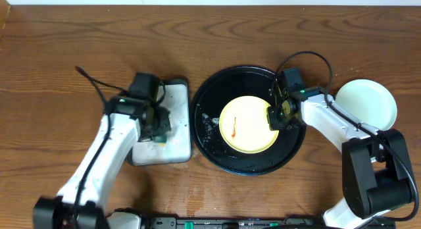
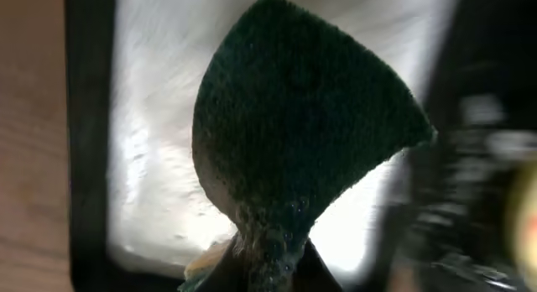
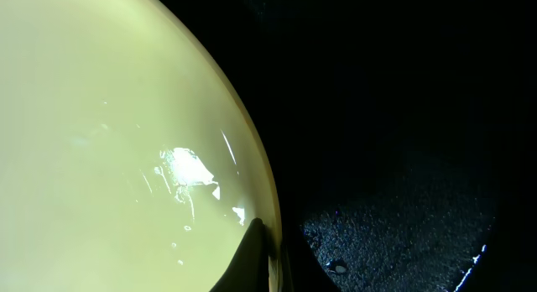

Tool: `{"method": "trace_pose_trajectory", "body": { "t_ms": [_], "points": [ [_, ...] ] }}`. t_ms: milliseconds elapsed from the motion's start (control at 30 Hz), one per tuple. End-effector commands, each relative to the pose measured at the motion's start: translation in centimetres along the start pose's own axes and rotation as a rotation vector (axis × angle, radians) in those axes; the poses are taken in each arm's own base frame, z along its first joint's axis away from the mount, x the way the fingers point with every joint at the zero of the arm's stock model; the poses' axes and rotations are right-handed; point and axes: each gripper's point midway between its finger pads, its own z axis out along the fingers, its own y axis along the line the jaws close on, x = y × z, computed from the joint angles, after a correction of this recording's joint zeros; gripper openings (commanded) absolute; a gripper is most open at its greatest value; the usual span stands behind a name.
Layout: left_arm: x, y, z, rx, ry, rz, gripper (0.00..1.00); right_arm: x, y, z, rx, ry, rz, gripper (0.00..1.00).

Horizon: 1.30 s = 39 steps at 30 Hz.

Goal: Clean dirty plates on tray and stack at the side

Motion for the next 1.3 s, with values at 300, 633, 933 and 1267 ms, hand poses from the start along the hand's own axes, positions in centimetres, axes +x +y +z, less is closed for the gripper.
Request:
{"method": "trace_pose_trajectory", "body": {
  "t_ms": [300,633,933,1267],
  "points": [
    [0.8,-13.1,-3.0,0.333,-0.072,0.159,0.08,1.2,0.7,1.4,-0.038,0.054,0.003,0.01],
    [5.3,-22.3,6.4,0.394,0.079,0.118,0.07,1.4,0.9,1.4,-0.038,0.058,-0.006,0.01],
    [9.8,-21.2,14.0,0.282,0.279,0.030,0.07,1.7,1.0,1.4,-0.036,0.069,-0.010,0.01],
    [3.6,-11.1,12.3,-0.145,0.069,-0.013,0.07,1.8,1.0,1.4,-0.035,0.074,-0.010,0.01]
  ]
}}
